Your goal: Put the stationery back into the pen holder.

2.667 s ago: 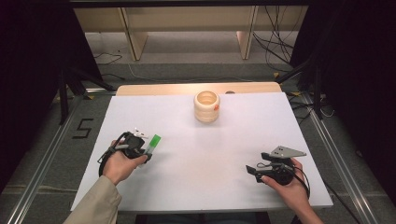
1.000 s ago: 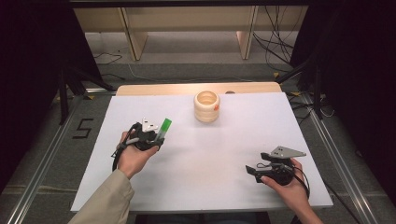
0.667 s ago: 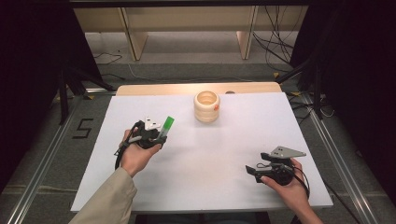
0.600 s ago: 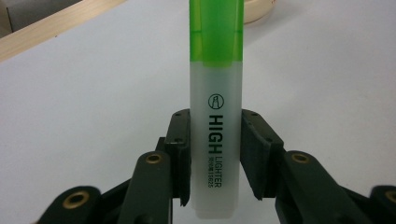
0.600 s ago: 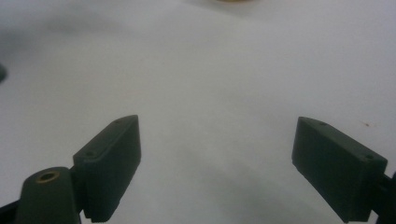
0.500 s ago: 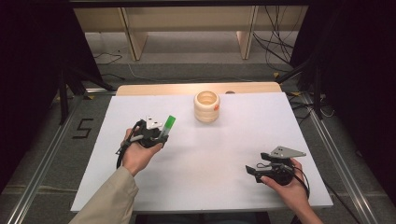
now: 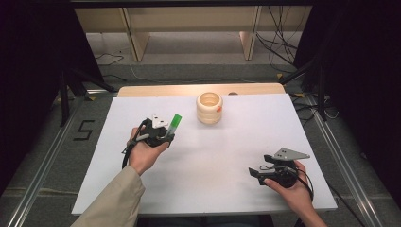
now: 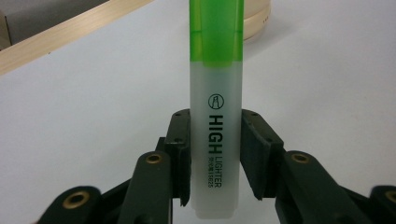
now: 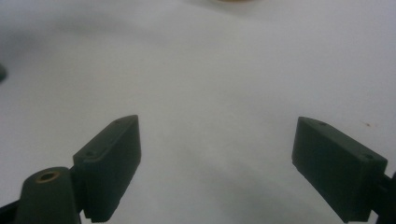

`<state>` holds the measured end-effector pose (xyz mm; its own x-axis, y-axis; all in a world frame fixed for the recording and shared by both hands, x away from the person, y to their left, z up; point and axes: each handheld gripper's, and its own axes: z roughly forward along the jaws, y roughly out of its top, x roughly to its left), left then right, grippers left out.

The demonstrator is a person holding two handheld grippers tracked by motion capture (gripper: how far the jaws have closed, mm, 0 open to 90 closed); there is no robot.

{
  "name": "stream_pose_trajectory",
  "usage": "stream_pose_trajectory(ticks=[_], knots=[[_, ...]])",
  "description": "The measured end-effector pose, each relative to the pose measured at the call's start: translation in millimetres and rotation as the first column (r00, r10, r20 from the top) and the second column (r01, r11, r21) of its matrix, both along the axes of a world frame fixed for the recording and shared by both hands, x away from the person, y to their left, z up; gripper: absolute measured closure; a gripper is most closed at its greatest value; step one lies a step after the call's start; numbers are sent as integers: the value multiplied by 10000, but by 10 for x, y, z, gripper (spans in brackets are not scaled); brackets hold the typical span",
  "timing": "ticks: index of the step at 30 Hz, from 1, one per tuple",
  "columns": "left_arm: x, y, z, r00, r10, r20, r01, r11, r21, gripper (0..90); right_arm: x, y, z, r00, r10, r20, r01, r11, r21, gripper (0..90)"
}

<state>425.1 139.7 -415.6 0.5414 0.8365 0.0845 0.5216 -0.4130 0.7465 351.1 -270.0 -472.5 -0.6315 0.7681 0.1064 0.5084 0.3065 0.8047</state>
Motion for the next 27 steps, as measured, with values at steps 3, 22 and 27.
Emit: stream_pose_trajectory(ticks=[3, 22, 27], knots=[[17, -14, 3, 10000, 7, -2, -7, 10000, -61, 661, 1, 1, -1, 10000, -12, -13, 12, 10000, 6, 164], [121, -180, 75, 9996, -195, 208, 200, 9996, -206, 661, 1, 1, -2, 10000, -2, -22, 2, 10000, 29, 165], [158, -212, 101, 9995, -197, 265, 205, 9994, -288, 661, 2, 2, -3, 10000, 5, -22, -5, 10000, 29, 165]])
